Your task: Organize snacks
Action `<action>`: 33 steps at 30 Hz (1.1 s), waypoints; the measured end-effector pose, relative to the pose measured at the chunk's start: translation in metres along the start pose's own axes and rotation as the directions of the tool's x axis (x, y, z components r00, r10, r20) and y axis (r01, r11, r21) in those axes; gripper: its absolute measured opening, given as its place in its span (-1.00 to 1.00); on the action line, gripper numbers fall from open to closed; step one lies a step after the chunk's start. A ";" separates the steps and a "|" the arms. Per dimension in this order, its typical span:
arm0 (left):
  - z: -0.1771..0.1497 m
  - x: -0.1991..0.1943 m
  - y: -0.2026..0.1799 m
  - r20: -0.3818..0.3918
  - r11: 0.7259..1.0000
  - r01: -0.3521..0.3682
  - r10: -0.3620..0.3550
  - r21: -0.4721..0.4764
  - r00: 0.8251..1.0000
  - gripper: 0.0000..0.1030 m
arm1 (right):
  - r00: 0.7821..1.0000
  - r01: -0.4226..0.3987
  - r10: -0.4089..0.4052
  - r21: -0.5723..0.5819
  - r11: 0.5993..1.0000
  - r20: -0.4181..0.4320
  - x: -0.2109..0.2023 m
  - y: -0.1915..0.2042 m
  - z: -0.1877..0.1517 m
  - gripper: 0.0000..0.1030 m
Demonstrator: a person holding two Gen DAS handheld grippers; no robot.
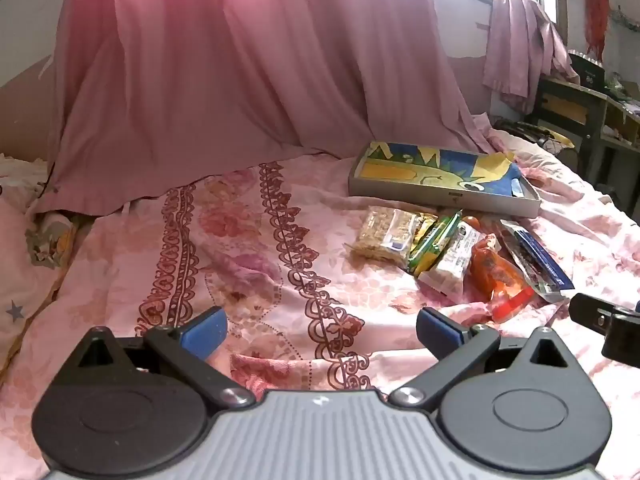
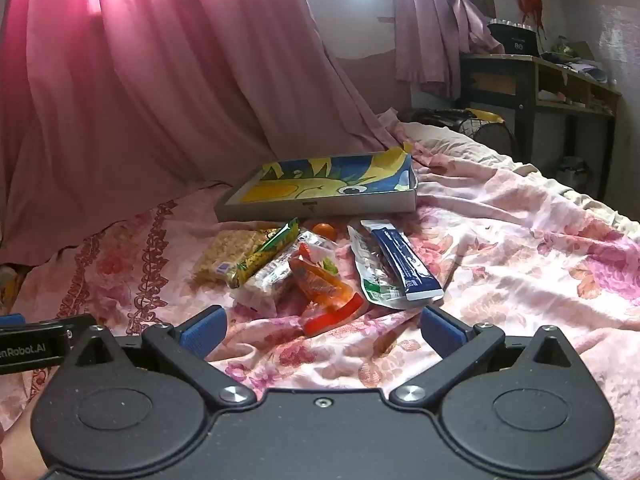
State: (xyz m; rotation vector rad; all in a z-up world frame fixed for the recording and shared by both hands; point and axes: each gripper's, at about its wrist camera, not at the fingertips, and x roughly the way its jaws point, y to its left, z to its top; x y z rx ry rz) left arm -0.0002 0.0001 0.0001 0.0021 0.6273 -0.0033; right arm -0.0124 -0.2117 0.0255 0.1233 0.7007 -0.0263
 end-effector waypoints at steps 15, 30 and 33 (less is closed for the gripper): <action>0.000 0.001 0.000 0.002 1.000 -0.003 0.003 0.004 1.000 0.99 | 1.000 0.002 -0.002 -0.003 1.000 -0.003 0.000 0.000 -0.001 0.99; -0.001 0.001 0.001 0.002 1.000 0.002 -0.002 -0.001 1.000 0.99 | 1.000 0.001 -0.001 -0.002 1.000 -0.004 0.000 0.001 -0.001 0.99; -0.001 0.001 0.001 0.001 1.000 0.003 -0.003 -0.002 1.000 0.99 | 1.000 0.001 -0.001 -0.002 1.000 -0.004 0.000 0.001 0.000 0.99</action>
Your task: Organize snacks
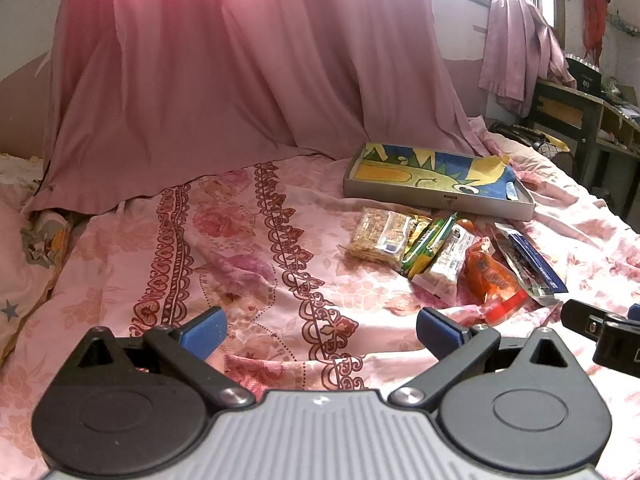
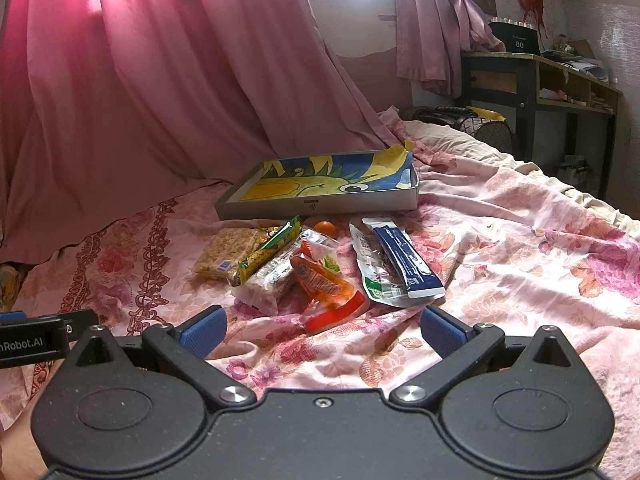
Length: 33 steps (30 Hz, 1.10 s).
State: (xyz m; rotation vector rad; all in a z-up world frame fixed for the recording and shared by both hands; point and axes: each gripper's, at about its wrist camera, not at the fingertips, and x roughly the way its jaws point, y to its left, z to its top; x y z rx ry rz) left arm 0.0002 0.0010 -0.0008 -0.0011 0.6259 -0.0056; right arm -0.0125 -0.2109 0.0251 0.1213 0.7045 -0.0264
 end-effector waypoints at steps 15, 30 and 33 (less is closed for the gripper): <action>0.000 0.000 0.001 0.000 1.000 0.002 -0.002 -0.003 1.000 0.99 | 1.000 -0.001 0.001 0.001 1.000 0.000 -0.001 0.001 0.000 0.99; 0.001 -0.005 -0.006 -0.002 1.000 0.002 -0.002 -0.005 1.000 0.99 | 1.000 0.000 0.000 0.001 1.000 0.000 -0.001 0.001 0.000 0.99; 0.000 -0.005 -0.007 -0.002 1.000 0.002 -0.002 -0.005 1.000 0.99 | 1.000 0.000 0.000 0.000 1.000 0.000 0.000 0.001 0.000 0.99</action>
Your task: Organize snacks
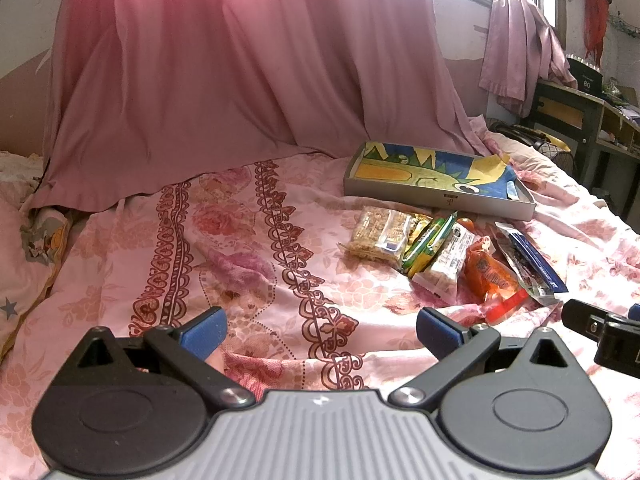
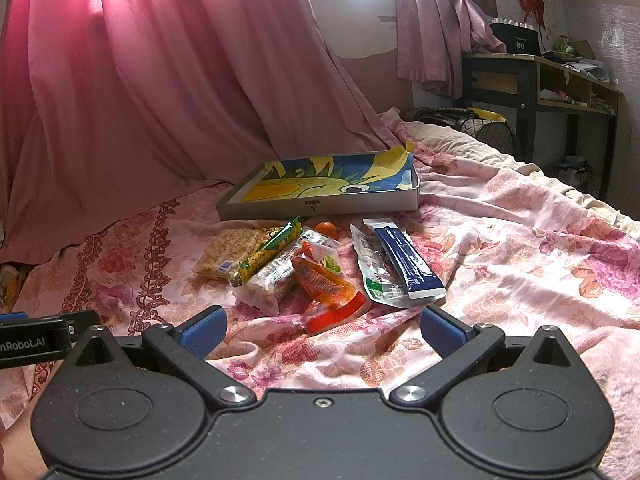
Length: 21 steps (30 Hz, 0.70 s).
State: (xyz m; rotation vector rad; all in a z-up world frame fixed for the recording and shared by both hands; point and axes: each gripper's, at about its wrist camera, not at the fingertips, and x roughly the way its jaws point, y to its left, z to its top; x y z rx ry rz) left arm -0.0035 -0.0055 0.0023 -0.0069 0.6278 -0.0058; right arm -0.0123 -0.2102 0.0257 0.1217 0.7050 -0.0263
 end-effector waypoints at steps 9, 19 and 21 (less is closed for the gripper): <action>-0.005 0.008 -0.002 -0.014 1.000 0.016 -0.016 -0.003 1.000 0.99 | 1.000 0.003 -0.003 -0.022 1.000 -0.006 0.000 0.006 0.001 0.99; -0.002 0.031 0.007 -0.034 0.995 0.068 -0.071 -0.076 0.997 0.99 | 0.996 0.080 -0.080 0.017 0.997 0.040 0.001 -0.002 0.007 0.99; 0.001 0.036 0.008 -0.032 0.993 0.075 -0.078 -0.088 0.996 0.99 | 0.996 0.078 -0.079 0.029 0.997 0.034 0.004 -0.006 0.009 0.99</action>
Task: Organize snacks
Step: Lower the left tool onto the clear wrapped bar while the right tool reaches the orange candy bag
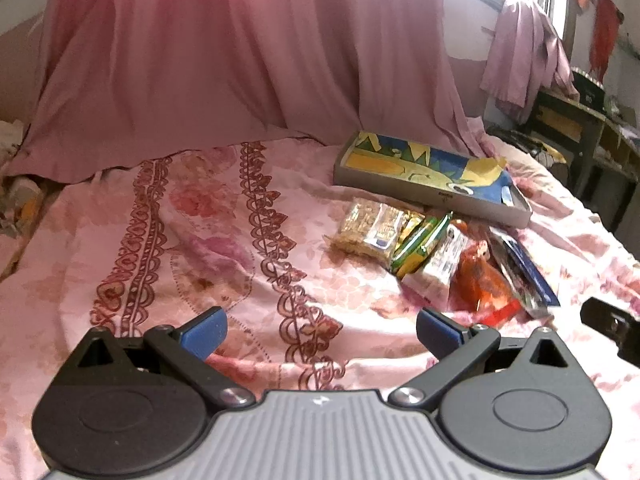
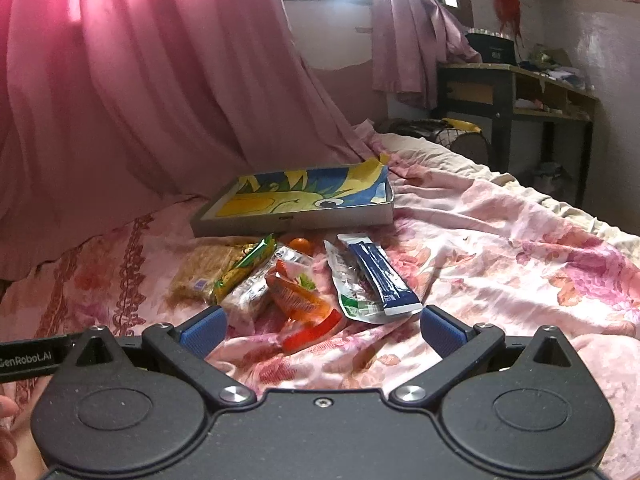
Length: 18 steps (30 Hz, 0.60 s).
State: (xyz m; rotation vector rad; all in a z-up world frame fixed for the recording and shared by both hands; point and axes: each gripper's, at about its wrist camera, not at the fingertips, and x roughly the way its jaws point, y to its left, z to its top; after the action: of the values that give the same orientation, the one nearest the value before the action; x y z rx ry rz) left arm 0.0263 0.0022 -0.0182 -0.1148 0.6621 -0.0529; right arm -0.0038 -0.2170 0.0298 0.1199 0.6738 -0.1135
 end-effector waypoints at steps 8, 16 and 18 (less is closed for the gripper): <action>0.020 0.029 -0.006 -0.006 0.999 0.026 -0.026 0.029 1.000 0.99 | 0.994 -0.072 0.074 0.034 0.997 -0.078 0.026 -0.007 0.010 0.99; 0.024 0.067 -0.021 -0.049 0.991 0.097 -0.093 0.092 0.994 0.99 | 0.986 -0.132 0.123 -0.068 0.989 -0.112 0.061 -0.007 0.026 0.99; 0.022 0.077 -0.025 -0.066 0.986 0.106 -0.098 0.126 0.993 0.99 | 0.985 -0.144 0.134 -0.091 0.985 -0.110 0.073 -0.008 0.032 0.99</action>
State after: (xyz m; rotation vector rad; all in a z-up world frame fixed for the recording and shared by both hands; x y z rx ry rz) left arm 0.1001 -0.0275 -0.0447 -0.0227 0.7102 -0.1984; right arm 0.0713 -0.2345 0.0085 0.0778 0.7711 0.0607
